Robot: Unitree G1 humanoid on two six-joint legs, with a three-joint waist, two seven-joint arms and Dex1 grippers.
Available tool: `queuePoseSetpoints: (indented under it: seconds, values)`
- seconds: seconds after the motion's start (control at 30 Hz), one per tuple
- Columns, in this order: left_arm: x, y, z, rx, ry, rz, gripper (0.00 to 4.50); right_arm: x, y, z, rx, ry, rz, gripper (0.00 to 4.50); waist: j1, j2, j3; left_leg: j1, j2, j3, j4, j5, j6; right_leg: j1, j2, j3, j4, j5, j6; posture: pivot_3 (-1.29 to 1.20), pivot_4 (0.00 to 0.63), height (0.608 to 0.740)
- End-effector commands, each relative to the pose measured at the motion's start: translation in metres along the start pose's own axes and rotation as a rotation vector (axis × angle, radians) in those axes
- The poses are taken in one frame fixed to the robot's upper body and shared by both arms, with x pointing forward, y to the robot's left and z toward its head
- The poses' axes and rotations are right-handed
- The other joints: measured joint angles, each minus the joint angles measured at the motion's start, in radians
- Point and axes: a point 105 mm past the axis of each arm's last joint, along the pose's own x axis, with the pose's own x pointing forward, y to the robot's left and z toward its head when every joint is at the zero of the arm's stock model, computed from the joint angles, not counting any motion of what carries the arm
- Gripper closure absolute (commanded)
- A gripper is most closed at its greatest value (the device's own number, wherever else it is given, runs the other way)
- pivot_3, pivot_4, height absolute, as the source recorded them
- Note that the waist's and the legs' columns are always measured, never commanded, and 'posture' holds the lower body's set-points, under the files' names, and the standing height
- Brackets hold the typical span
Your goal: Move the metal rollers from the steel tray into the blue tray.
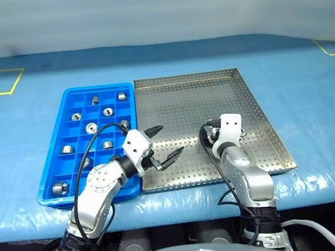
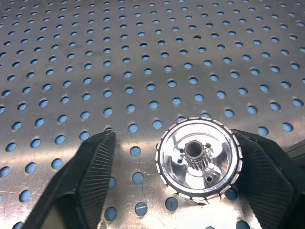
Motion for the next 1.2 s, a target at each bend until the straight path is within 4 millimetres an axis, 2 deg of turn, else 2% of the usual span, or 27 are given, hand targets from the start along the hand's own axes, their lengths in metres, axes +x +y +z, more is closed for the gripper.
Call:
queuePoseSetpoints:
  seconds: [0.03, 0.13, 0.17, 0.23, 0.43, 0.67, 0.73, 0.8, 0.97, 1.2]
  values:
    - [-0.001, -0.001, 0.017, 0.033, -0.057, 0.013, 0.0, 0.0, 0.004, 0.009, 0.007, -0.04, 0.023, 1.57, 0.002, 0.0, 0.0, 0.0, 0.0, 0.0, 0.0, 0.0, 0.0, 0.0, 0.0, 0.0, 0.0, 0.0, 0.0, 0.13, 0.15, 0.74]
    - [-0.004, 0.001, 0.018, 0.037, -0.06, 0.034, 0.0, 0.0, 0.009, 0.014, -0.005, -0.052, 0.049, 2.6, 0.005, 0.0, 0.0, 0.0, 0.0, 0.0, 0.0, 0.0, 0.0, 0.0, 0.0, 0.0, 0.0, 0.0, 0.0, 0.14, 0.15, 0.74]
    - [-0.005, 0.002, 0.018, 0.037, -0.062, 0.05, 0.0, 0.0, 0.013, 0.018, -0.013, -0.061, 0.067, 2.67, 0.005, 0.0, 0.0, 0.0, 0.0, 0.0, 0.0, 0.0, 0.0, 0.0, 0.0, 0.0, 0.0, 0.0, 0.0, 0.16, 0.15, 0.74]
    - [-0.008, 0.006, 0.02, 0.041, -0.064, 0.084, 0.0, -0.002, 0.023, 0.026, -0.037, -0.079, 0.114, 2.67, 0.004, 0.0, 0.0, 0.001, 0.0, 0.0, 0.0, 0.0, 0.0, 0.0, 0.0, 0.001, 0.001, 0.0, 0.0, 0.17, 0.15, 0.74]
    - [-0.027, 0.024, 0.023, 0.034, -0.073, 0.226, 0.0, -0.018, 0.07, 0.06, -0.184, -0.146, 0.362, 2.67, 0.021, 0.001, 0.0, 0.001, 0.0, 0.0, 0.0, 0.0, 0.0, 0.0, 0.001, 0.0, 0.002, 0.0, 0.0, 0.25, 0.15, 0.74]
    - [-0.064, 0.036, 0.028, 0.06, -0.091, 0.366, 0.0, -0.037, 0.121, 0.082, -0.315, -0.181, 0.593, 2.67, 0.066, 0.0, 0.001, 0.0, 0.0, -0.001, -0.001, 0.0, 0.0, 0.0, 0.0, -0.001, 0.0, 0.0, 0.0, 0.35, 0.15, 0.74]
    - [-0.075, 0.038, 0.029, 0.046, -0.088, 0.4, 0.0, -0.042, 0.134, 0.082, -0.338, -0.174, 0.653, 2.67, 0.078, 0.0, 0.001, -0.001, 0.0, -0.001, -0.001, 0.0, 0.0, 0.0, 0.0, -0.002, 0.0, 0.0, 0.0, 0.39, 0.15, 0.74]
    - [-0.08, 0.038, 0.029, 0.035, -0.08, 0.414, 0.0, -0.044, 0.139, 0.082, -0.35, -0.167, 0.679, 2.67, 0.094, 0.0, 0.001, -0.001, 0.0, -0.002, -0.001, 0.0, 0.0, 0.0, -0.001, -0.002, 0.0, 0.0, -0.001, 0.41, 0.15, 0.74]
    - [-0.096, 0.035, 0.024, 0.021, -0.043, 0.449, 0.0, -0.056, 0.164, 0.073, -0.387, -0.141, 0.804, 2.67, 0.129, 0.0, 0.001, -0.001, 0.0, -0.003, -0.001, 0.0, 0.0, 0.0, -0.001, -0.005, -0.001, -0.001, -0.001, 0.45, 0.15, 0.74]
    - [-0.1, 0.032, 0.022, 0.002, -0.026, 0.452, 0.0, -0.06, 0.171, 0.055, -0.4, -0.089, 0.858, 2.67, 0.163, 0.001, 0.001, -0.002, 0.0, -0.004, -0.001, 0.0, 0.0, 0.0, -0.001, -0.006, -0.002, -0.002, -0.003, 0.47, 0.15, 0.74]
